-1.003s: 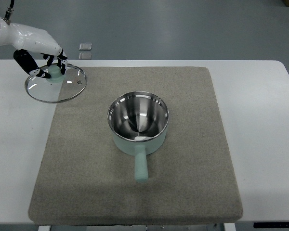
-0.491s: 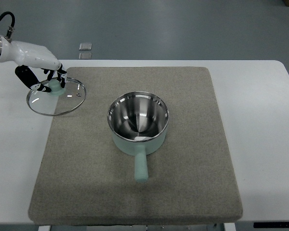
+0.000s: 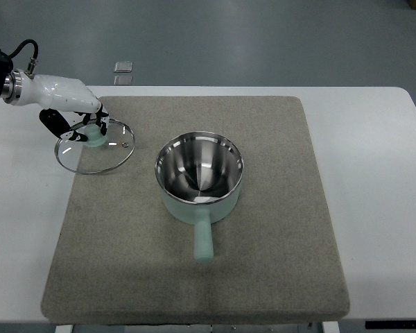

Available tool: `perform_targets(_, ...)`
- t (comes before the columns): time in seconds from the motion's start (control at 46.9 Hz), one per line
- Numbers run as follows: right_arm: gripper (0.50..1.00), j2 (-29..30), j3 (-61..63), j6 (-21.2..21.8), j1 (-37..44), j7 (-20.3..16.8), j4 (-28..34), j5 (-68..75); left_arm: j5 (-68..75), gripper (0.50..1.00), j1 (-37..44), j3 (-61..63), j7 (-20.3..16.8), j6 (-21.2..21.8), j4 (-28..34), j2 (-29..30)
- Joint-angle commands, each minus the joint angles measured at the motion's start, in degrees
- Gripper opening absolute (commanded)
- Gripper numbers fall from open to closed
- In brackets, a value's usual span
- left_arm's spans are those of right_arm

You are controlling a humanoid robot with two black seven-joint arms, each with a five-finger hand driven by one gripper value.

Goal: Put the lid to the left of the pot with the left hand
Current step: 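Carry the lid beside the pot, on the side nearer the left arm, then lower the lid onto the mat next to the pot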

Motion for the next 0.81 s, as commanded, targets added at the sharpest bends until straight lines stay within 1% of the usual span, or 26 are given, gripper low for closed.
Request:
perform_targets(0.0, 0.924, 0.00, 0.00, 0.00, 0.02, 0.00, 0.00, 0.00, -0.07, 0.500, 0.54, -0.02, 0.00, 1.38, 0.08, -0.78)
perform_targets(0.171, 0.924, 0.00, 0.00, 0.00, -0.07, 0.00, 0.00, 0.00, -0.42, 0.500, 1.24, 0.06, 0.00, 3.31, -0.01, -1.83)
perform_targets(0.789, 0.924, 0.00, 0.00, 0.00, 0.02, 0.00, 0.00, 0.00, -0.25, 0.500, 1.77, 0.15, 0.00, 3.31, -0.01, -3.07)
